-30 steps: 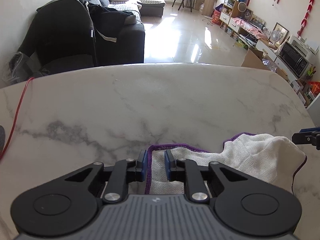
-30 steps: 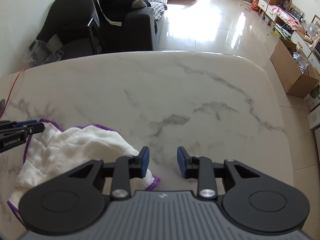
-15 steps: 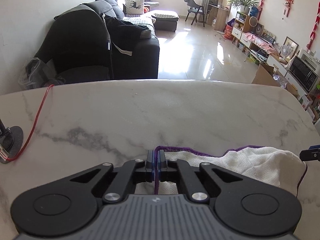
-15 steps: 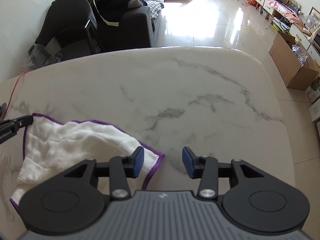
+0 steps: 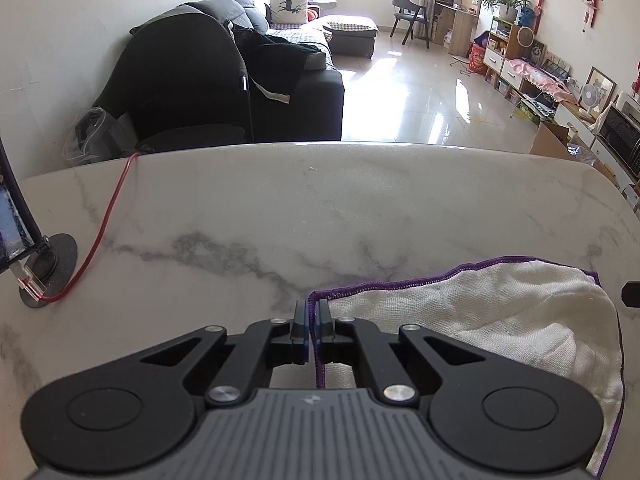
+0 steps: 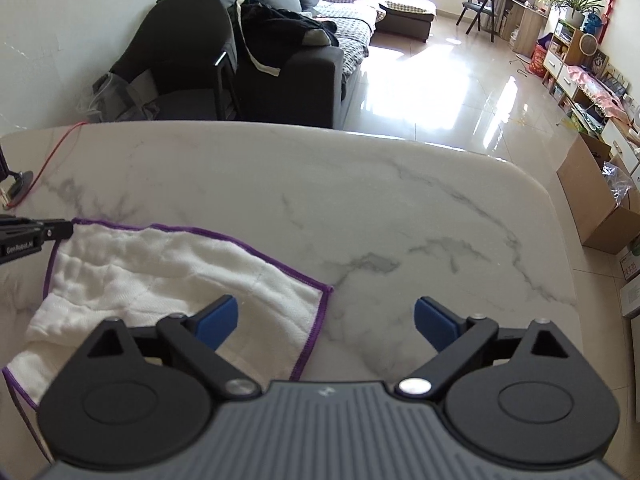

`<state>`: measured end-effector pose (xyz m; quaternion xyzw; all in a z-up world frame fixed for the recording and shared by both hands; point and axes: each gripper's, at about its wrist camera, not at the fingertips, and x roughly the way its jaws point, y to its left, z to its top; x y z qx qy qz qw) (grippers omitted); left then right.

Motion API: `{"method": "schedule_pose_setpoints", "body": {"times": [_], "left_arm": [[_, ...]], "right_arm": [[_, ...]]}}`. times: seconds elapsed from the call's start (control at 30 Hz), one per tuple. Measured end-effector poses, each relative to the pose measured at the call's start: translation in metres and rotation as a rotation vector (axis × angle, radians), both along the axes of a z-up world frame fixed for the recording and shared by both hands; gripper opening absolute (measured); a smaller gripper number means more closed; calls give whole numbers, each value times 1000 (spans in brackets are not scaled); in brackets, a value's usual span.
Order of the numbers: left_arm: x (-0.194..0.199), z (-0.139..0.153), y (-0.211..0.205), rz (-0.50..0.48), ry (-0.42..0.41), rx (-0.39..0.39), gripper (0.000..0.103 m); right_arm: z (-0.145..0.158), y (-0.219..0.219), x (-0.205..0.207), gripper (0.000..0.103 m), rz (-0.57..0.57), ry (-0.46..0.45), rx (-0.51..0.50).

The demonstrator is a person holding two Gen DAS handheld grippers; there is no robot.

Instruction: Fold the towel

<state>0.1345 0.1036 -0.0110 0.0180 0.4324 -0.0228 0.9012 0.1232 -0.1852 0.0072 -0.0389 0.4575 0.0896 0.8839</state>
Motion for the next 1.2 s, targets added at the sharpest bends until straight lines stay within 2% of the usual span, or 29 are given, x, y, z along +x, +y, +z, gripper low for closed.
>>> {"method": "schedule_pose_setpoints", "body": {"times": [0.07, 0.17, 0.3, 0.47, 0.63, 0.87, 1.07, 1.2], "left_arm": [[0, -1, -1, -4, 3, 4, 2], [1, -4, -3, -11, 7, 10, 2], [4, -6, -3, -13, 13, 14, 2], [8, -6, -1, -13, 20, 9, 2], [9, -9, -2, -16, 25, 14, 2], [10, -10, 0, -20, 30, 11, 3], [11, -11, -2, -19, 28, 16, 3], [11, -10, -1, -19, 28, 15, 3]], "right_arm": [[-1, 2, 3, 103, 65, 7, 27], [-6, 3, 14, 103, 103, 92, 81], [-8, 3, 26, 103, 37, 112, 70], [-16, -4, 41, 102, -34, 158, 114], [-28, -8, 51, 86, -67, 208, 133], [-25, -19, 57, 76, -141, 198, 235], [-26, -11, 58, 56, -129, 198, 180], [-26, -1, 54, 50, -89, 177, 97]]}}
